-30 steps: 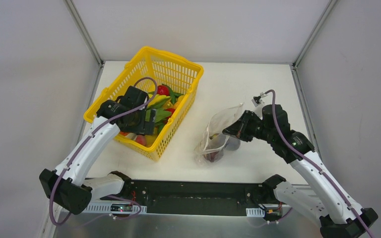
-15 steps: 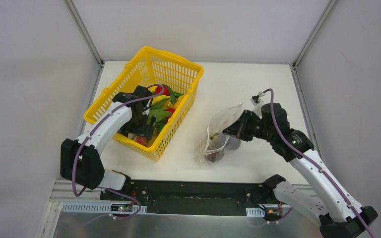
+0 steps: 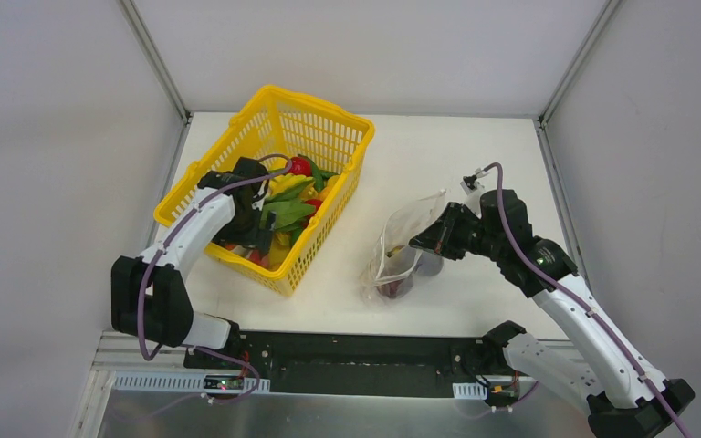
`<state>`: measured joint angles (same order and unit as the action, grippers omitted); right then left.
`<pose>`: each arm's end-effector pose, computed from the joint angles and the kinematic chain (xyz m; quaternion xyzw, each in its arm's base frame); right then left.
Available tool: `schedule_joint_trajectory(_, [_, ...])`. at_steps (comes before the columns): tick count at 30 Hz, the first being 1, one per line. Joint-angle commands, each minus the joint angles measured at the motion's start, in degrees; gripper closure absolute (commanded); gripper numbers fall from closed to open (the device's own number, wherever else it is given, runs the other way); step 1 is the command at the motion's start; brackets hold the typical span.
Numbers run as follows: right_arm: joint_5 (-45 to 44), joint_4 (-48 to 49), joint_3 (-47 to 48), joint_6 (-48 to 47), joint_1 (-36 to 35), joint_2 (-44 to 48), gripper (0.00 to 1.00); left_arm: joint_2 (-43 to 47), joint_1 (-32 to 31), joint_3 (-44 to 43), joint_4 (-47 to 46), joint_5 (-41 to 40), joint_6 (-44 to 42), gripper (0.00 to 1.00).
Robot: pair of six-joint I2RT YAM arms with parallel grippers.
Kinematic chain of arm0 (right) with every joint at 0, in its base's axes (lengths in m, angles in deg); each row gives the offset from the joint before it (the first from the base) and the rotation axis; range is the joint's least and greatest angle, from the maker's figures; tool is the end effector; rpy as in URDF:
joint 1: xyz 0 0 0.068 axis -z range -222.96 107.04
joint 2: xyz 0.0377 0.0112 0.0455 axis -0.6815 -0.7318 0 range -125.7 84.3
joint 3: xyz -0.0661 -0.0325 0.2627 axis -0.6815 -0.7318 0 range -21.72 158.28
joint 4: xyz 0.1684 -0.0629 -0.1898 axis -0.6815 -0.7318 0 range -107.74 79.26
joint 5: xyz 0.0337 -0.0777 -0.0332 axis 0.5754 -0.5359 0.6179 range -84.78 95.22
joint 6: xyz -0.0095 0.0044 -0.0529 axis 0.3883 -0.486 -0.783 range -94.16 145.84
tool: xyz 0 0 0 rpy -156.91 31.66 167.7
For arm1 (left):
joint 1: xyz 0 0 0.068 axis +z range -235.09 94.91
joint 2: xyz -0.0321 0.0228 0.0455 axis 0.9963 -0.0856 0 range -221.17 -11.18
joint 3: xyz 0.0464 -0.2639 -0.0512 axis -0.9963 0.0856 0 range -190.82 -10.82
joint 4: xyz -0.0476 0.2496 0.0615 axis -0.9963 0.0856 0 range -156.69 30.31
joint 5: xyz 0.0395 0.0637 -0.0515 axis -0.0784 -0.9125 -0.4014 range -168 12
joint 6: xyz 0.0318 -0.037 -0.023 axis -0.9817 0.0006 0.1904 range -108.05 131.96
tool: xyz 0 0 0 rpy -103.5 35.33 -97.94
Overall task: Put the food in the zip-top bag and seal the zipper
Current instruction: Pick up the fake vegetable from the bin.
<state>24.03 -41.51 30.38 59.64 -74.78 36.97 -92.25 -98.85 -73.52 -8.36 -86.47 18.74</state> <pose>0.1444 0.1030 0.3406 -0.0721 0.8380 0.3997 0.3643 0.2495 -0.0557 0.2477 0.0517 0.9893 0.0516 0.1267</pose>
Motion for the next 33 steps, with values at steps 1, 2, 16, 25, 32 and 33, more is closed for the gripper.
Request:
schedule_joint_trajectory(1, [0.35, 0.97, 2.23, -0.32, -0.16, 0.73, 0.97, 2.44, 1.51, -1.97, 1.29, -3.60, -4.37, 0.10])
schedule_joint_trajectory(2, [0.35, 0.99, 2.14, -0.25, -0.14, 0.67, 0.97, 1.92, 2.11, -2.48, 1.82, -2.57, -5.40, 0.12])
schedule_joint_trajectory(16, [-0.78, -0.08, 2.07, -0.23, -0.14, 2.07, 0.96, -4.93, 4.03, -3.03, 4.47, 4.60, -10.31, 0.27])
schedule_joint_trajectory(25, [-0.79, -0.16, 1.97, -0.54, -0.13, 1.71, 0.96, -10.05, 4.03, -3.23, 5.26, 2.71, -9.68, 0.38])
schedule_joint_trajectory(32, [-1.11, -0.04, 1.78, -0.40, -0.14, 1.73, 0.96, -9.46, 4.08, -2.35, 4.68, 1.40, -8.82, 0.69])
schedule_joint_trajectory(33, [-0.99, 0.00, 1.78, -0.35, -0.16, 1.75, 0.96, -9.42, 4.09, -2.42, 4.69, 1.18, -8.80, 0.73])
